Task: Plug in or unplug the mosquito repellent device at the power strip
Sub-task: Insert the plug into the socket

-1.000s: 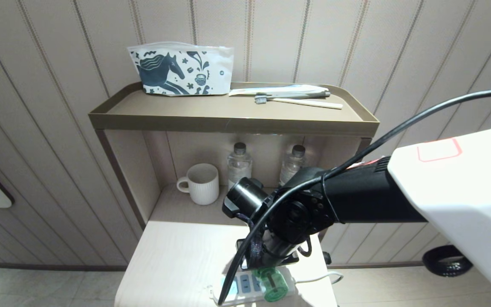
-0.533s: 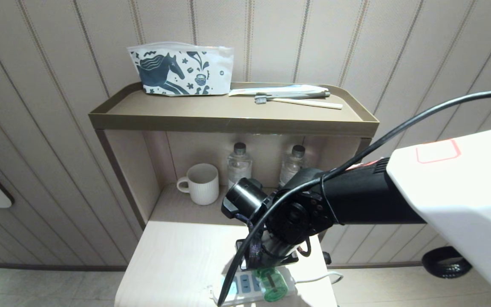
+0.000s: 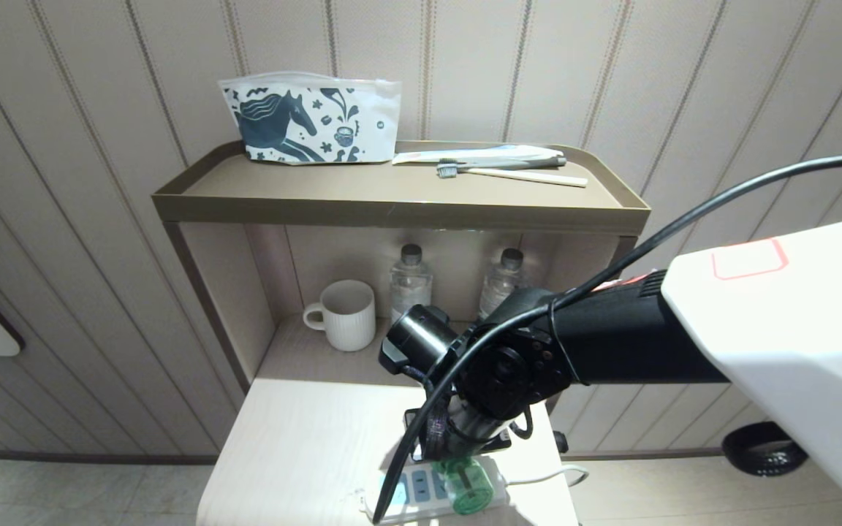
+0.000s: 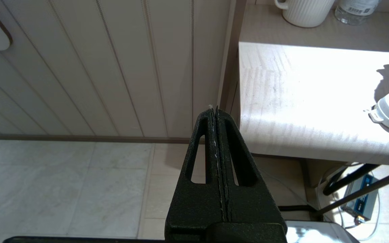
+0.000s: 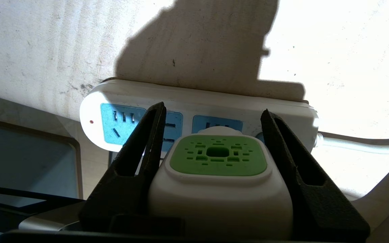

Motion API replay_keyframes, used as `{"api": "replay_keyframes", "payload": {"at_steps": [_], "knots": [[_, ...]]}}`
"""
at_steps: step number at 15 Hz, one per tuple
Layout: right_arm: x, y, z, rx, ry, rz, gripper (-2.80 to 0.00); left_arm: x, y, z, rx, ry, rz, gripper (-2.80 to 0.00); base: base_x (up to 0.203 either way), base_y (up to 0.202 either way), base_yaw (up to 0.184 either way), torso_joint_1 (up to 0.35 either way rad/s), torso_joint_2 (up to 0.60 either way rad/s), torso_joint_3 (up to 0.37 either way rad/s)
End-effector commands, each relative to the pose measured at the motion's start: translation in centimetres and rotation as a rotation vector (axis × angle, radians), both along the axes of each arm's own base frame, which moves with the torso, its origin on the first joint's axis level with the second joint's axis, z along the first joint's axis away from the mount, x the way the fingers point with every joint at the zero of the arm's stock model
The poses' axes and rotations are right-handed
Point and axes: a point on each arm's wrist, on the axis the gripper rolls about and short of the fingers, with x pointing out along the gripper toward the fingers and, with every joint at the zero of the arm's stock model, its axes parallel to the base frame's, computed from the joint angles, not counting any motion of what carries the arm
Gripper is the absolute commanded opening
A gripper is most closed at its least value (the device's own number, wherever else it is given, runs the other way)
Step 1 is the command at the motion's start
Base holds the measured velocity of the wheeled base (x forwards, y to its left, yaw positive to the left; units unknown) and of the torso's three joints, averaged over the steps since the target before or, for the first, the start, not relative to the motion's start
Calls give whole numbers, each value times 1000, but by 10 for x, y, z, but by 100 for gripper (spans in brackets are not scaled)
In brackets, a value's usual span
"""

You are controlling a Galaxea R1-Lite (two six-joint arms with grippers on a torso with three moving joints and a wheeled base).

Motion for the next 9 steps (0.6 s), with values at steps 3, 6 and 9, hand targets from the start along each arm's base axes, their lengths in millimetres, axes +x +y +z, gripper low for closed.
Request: {"api": "replay_keyframes", "payload": {"at_steps": [3, 6, 9], "knots": [[-1, 0, 1, -2, -2, -3, -280, 0, 0, 0, 0, 3, 0, -280, 0, 0, 0, 0, 0, 0], [-2, 0, 3, -1, -8, -3, -280, 0, 0, 0, 0, 3, 0, -280, 0, 0, 0, 0, 0, 0], [-3, -1, 2, -17, -24, -10, -280, 0, 0, 0, 0, 3, 0, -280, 0, 0, 0, 0, 0, 0]]}}
